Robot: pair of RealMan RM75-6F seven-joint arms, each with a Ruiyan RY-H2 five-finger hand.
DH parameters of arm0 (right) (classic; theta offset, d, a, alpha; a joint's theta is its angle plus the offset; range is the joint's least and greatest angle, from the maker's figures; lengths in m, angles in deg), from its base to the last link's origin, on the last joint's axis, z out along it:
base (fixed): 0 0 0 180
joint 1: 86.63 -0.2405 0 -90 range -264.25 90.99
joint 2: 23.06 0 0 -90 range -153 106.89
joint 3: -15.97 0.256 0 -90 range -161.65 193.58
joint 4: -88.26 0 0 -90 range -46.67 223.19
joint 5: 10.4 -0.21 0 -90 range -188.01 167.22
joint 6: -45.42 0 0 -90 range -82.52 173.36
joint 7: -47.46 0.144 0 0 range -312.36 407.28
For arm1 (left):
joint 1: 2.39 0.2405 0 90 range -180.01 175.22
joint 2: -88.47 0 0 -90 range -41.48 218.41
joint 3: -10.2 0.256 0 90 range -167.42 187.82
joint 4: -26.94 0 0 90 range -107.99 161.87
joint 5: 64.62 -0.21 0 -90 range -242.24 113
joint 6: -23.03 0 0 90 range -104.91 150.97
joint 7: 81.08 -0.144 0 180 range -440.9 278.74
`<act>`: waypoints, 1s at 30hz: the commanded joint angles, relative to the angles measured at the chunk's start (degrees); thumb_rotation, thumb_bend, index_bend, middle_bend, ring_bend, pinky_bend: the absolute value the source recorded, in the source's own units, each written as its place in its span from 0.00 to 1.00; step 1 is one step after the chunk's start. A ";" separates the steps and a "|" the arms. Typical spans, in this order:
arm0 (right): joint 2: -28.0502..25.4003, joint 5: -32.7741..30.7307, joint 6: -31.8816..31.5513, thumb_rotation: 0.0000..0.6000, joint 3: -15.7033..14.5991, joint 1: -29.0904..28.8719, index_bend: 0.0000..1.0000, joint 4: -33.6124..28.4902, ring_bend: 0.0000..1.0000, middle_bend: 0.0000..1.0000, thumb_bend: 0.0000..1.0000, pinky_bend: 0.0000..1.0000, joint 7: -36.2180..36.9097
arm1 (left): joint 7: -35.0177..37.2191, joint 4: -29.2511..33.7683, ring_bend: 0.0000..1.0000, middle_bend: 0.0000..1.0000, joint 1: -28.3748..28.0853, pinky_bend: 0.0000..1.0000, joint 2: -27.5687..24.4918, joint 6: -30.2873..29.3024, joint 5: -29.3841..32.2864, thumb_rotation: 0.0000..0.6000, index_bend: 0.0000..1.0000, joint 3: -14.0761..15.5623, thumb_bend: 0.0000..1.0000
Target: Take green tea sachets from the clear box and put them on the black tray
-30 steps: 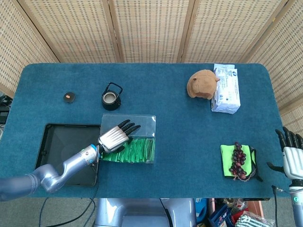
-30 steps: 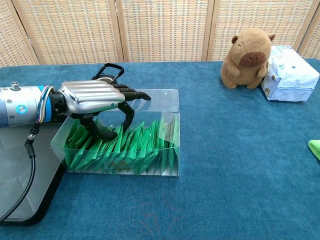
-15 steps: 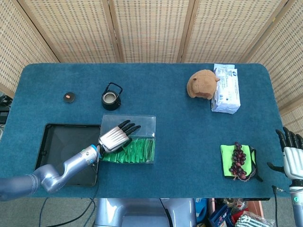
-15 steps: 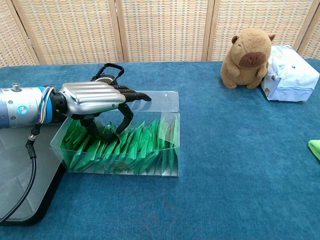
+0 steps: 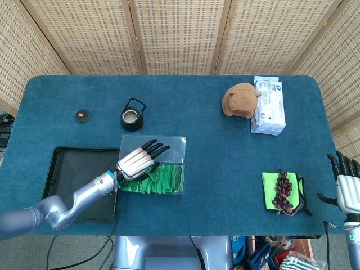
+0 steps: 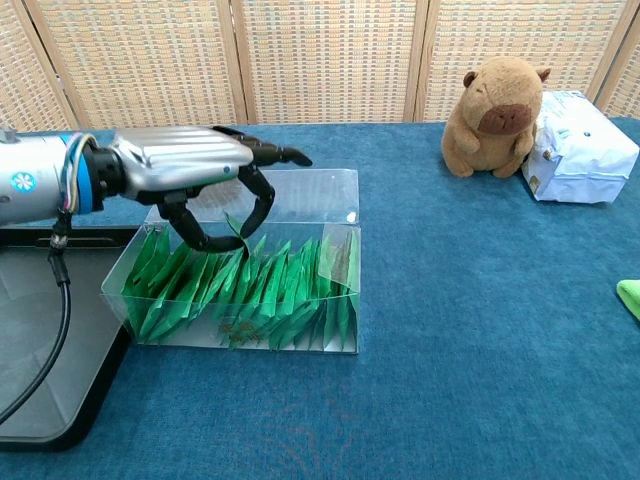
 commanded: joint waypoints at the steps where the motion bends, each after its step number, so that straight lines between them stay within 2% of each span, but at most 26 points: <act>1: 0.02 0.10 -0.09 1.00 -0.05 0.01 0.00 -0.10 0.00 0.00 0.00 0.00 -0.13 | -0.09 2.53 0.00 0.00 0.17 0.00 -2.22 -1.07 -0.08 1.00 0.69 -0.79 0.41; 12: 0.01 0.25 -0.11 1.00 -0.16 0.00 0.00 -0.28 0.00 0.00 0.00 0.00 -0.29 | 1.37 8.17 0.00 0.00 1.13 0.00 -7.33 -3.68 0.65 1.00 0.69 -2.79 0.42; 30: 0.15 0.71 -0.30 1.00 -0.47 -0.04 0.00 -0.71 0.00 0.00 0.00 0.00 -1.04 | 5.01 13.56 0.00 0.00 3.39 0.00 -14.59 -7.72 -0.76 1.00 0.69 -4.03 0.41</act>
